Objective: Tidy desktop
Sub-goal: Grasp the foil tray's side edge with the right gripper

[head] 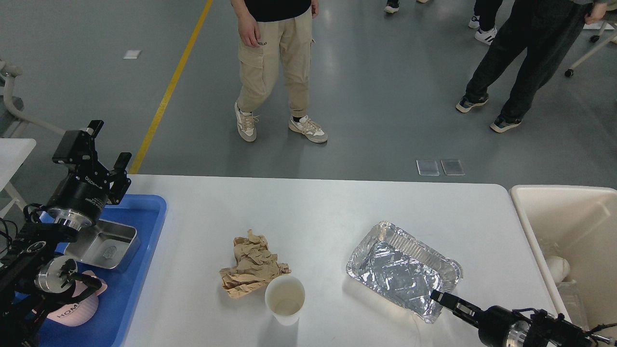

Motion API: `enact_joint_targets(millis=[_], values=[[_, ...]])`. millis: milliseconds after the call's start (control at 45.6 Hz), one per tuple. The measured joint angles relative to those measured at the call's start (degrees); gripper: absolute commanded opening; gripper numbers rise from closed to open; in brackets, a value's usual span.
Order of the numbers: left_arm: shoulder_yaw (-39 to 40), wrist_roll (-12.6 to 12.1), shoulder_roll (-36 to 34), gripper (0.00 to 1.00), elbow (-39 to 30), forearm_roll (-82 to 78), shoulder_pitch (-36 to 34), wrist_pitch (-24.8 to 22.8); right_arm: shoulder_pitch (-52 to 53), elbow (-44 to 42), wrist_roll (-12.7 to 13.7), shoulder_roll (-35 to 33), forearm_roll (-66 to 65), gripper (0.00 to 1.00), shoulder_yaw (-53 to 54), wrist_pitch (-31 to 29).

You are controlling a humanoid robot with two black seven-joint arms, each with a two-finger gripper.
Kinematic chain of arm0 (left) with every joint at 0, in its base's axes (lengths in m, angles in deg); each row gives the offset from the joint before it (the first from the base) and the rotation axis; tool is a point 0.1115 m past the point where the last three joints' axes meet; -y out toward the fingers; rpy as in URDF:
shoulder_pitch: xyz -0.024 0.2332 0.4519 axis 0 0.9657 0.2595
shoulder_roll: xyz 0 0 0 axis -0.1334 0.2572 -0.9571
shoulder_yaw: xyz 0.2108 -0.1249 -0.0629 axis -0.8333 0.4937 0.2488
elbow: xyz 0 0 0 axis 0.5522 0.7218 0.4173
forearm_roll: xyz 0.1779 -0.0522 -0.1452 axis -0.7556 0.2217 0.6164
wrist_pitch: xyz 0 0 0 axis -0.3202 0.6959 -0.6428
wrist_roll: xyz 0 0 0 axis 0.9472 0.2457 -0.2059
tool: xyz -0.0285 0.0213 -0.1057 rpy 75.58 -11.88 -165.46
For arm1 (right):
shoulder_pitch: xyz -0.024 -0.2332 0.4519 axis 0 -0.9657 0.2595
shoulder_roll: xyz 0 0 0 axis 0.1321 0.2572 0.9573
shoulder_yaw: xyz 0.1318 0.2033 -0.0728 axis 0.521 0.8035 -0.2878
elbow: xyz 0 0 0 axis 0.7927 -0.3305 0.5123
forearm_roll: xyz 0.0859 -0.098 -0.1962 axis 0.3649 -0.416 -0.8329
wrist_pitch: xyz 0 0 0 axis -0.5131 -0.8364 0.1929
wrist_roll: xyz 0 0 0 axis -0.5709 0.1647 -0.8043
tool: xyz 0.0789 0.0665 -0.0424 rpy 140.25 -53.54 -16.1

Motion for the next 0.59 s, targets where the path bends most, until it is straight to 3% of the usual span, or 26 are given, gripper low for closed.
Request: enact_joint_targets(millis=[197, 394, 504, 592], values=[[0.11, 0.0, 0.09, 0.97, 0.0, 0.0, 0.0, 0.0, 0.12, -0.02, -2.32, -0.61, -0.04, 0.0, -1.25, -0.07], [0.15, -0.03, 0.1, 0.97, -0.03, 0.0, -0.07, 0.0, 0.14, 0.34, -2.55, -1.64, -0.05, 0.0, -1.36, -0.11], [0.15, -0.03, 0.19, 0.97, -0.03, 0.0, -0.06, 0.0, 0.54, 1.84, -2.56, -3.53, -0.02, 0.1, -1.34, -0.32], [0.15, -0.02, 0.2, 0.97, -0.04, 0.0, -0.04, 0.0, 1.74, 3.68, -2.57, -6.13, 0.01, 0.05, -1.33, -0.6]])
